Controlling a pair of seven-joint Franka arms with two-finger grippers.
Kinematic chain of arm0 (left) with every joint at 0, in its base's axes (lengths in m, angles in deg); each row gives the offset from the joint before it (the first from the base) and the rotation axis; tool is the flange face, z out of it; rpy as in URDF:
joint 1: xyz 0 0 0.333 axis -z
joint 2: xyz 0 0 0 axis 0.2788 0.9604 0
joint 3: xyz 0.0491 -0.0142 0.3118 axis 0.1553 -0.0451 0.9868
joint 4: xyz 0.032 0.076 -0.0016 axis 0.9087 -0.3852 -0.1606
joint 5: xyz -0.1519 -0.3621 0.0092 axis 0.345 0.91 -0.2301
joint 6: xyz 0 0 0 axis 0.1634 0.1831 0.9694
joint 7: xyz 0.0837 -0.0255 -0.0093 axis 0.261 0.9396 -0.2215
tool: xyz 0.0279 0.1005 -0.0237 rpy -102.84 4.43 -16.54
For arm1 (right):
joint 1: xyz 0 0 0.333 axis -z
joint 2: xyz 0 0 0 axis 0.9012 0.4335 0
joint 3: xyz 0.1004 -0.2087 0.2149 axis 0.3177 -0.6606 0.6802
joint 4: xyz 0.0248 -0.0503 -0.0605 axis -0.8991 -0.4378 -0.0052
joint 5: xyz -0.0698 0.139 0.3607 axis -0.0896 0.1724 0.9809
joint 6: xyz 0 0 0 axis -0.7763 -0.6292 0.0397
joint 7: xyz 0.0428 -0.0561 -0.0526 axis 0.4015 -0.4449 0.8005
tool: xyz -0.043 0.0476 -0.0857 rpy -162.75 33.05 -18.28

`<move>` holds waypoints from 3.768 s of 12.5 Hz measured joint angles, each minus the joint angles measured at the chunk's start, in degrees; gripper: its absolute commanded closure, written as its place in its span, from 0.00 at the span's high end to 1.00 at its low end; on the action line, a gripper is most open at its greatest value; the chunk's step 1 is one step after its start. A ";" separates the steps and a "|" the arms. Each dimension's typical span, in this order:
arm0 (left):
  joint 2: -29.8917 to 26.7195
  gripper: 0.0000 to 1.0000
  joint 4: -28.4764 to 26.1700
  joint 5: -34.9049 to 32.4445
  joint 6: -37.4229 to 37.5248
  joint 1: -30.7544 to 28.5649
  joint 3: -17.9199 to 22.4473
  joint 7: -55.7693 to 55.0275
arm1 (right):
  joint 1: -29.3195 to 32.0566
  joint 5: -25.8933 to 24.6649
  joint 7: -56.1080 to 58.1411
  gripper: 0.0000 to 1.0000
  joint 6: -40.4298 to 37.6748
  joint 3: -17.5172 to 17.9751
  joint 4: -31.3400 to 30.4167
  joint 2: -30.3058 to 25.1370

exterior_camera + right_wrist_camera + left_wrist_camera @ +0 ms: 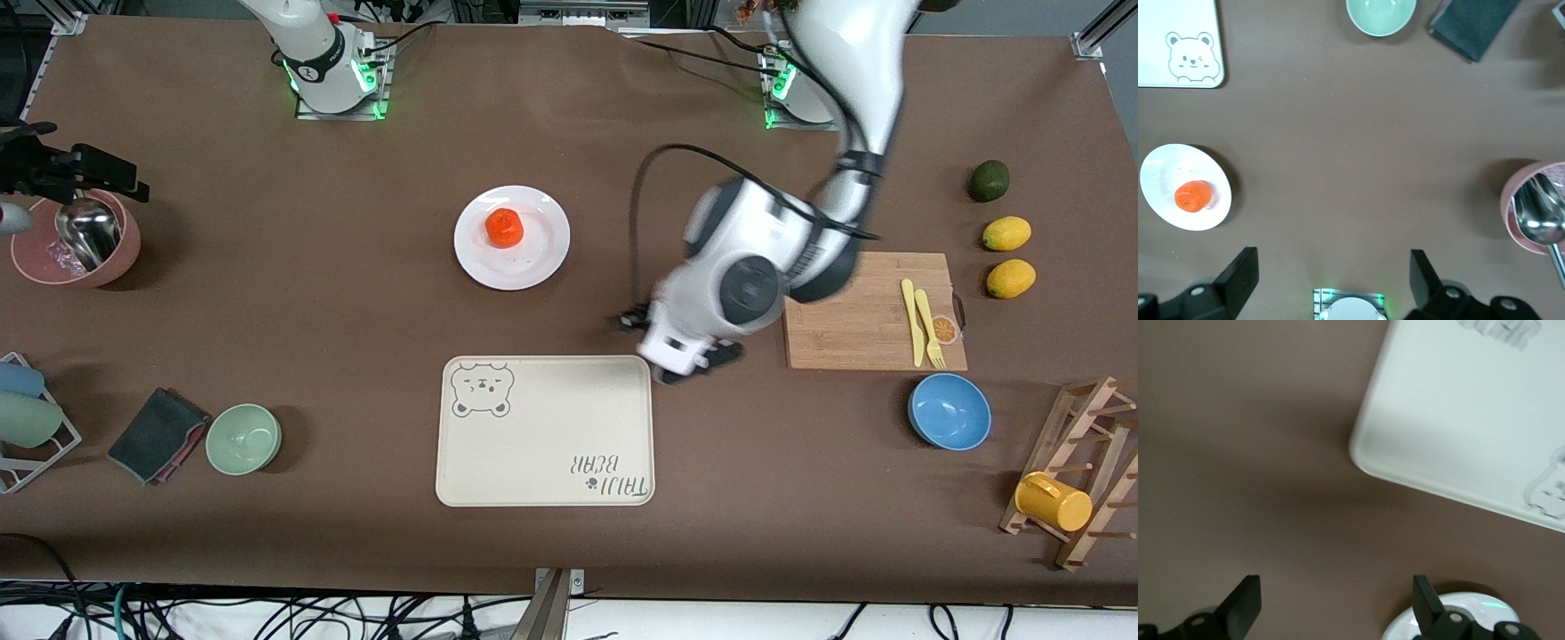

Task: Place orange and plate with both arms
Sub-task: 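Release the orange and withdraw the left gripper while the right gripper reaches out, then move the right gripper to the plate rim while the left gripper retracts, then close the right gripper on the white plate rim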

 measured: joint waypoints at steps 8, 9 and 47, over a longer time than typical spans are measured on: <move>-1.52 1.00 0.32 -9.76 4.34 -23.06 -0.04 34.43 | -4.95 6.50 -2.24 1.00 11.49 1.25 -7.24 5.63; -3.13 1.00 0.60 -11.98 4.62 -23.13 -0.05 34.45 | -5.20 8.54 -2.06 1.00 12.88 1.66 -7.85 6.42; -35.72 1.00 -20.32 -18.05 3.02 -24.52 -1.67 46.98 | -6.75 99.27 74.50 0.29 61.73 20.92 -57.11 15.70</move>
